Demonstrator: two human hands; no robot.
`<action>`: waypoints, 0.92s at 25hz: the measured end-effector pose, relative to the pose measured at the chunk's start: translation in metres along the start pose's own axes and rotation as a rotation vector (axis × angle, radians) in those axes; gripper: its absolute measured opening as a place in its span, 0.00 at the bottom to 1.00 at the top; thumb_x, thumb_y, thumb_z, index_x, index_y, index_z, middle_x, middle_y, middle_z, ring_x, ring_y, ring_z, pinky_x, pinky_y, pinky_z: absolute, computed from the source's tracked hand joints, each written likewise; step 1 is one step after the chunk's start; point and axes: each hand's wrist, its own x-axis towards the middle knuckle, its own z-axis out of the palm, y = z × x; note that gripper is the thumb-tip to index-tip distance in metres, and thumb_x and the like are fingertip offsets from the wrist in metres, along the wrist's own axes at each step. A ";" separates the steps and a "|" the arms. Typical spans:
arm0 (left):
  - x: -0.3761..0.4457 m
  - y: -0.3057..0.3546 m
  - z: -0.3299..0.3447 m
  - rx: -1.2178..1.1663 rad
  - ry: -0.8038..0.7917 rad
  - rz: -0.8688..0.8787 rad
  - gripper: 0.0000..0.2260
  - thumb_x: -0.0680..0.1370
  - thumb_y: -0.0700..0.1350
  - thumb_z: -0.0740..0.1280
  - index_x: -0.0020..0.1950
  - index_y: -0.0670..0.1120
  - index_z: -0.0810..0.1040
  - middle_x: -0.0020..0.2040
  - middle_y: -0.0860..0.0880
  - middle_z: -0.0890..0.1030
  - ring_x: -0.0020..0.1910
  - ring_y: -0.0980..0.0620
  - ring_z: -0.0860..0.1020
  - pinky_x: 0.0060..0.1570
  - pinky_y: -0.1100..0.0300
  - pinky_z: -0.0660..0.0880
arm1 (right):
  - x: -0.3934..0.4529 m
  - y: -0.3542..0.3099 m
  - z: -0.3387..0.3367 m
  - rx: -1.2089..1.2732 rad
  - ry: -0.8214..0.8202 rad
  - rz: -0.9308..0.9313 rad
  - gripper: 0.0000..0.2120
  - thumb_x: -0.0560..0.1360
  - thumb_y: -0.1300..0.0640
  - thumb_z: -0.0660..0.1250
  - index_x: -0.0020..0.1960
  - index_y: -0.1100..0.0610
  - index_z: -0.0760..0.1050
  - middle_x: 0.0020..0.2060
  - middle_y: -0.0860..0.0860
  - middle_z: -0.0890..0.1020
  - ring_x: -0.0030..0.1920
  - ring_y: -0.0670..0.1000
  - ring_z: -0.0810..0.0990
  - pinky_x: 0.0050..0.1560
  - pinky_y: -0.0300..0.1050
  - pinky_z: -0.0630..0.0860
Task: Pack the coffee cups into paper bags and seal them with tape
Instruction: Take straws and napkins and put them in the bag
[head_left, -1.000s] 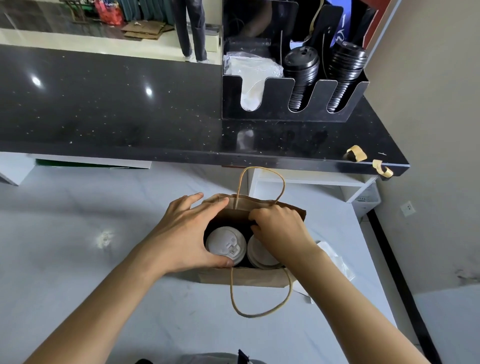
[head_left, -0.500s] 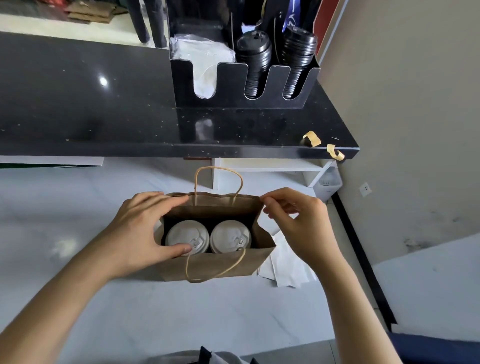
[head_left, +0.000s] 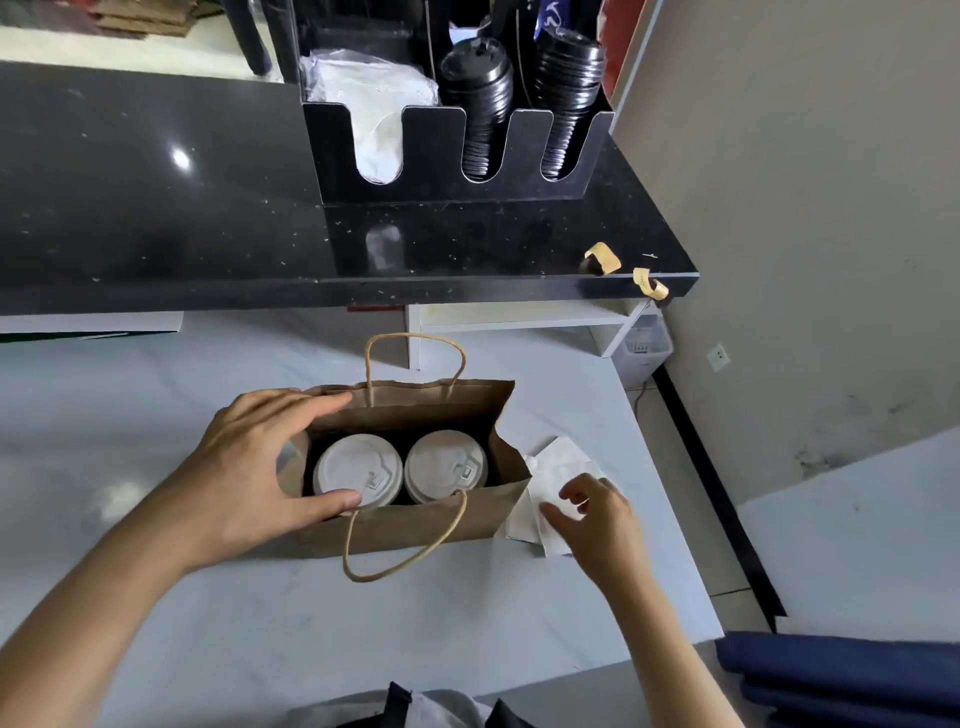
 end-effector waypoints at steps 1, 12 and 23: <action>0.000 0.000 0.000 0.001 0.005 0.003 0.44 0.62 0.76 0.67 0.75 0.61 0.69 0.69 0.60 0.74 0.71 0.56 0.65 0.71 0.53 0.65 | -0.004 0.005 0.009 -0.052 -0.020 0.003 0.15 0.69 0.44 0.78 0.50 0.49 0.77 0.45 0.44 0.77 0.47 0.50 0.78 0.44 0.46 0.75; 0.002 0.002 -0.001 -0.002 0.015 0.018 0.42 0.61 0.75 0.67 0.74 0.61 0.71 0.66 0.66 0.71 0.69 0.57 0.66 0.68 0.55 0.65 | -0.005 0.014 0.016 0.041 0.092 0.028 0.02 0.76 0.57 0.69 0.45 0.53 0.78 0.40 0.48 0.79 0.42 0.54 0.78 0.42 0.50 0.76; 0.001 0.004 -0.002 -0.002 0.016 0.032 0.40 0.61 0.74 0.67 0.72 0.63 0.71 0.64 0.74 0.67 0.69 0.58 0.65 0.69 0.55 0.65 | -0.009 0.006 0.030 -0.256 0.186 -0.198 0.09 0.72 0.51 0.74 0.45 0.54 0.77 0.35 0.51 0.80 0.38 0.59 0.78 0.41 0.51 0.70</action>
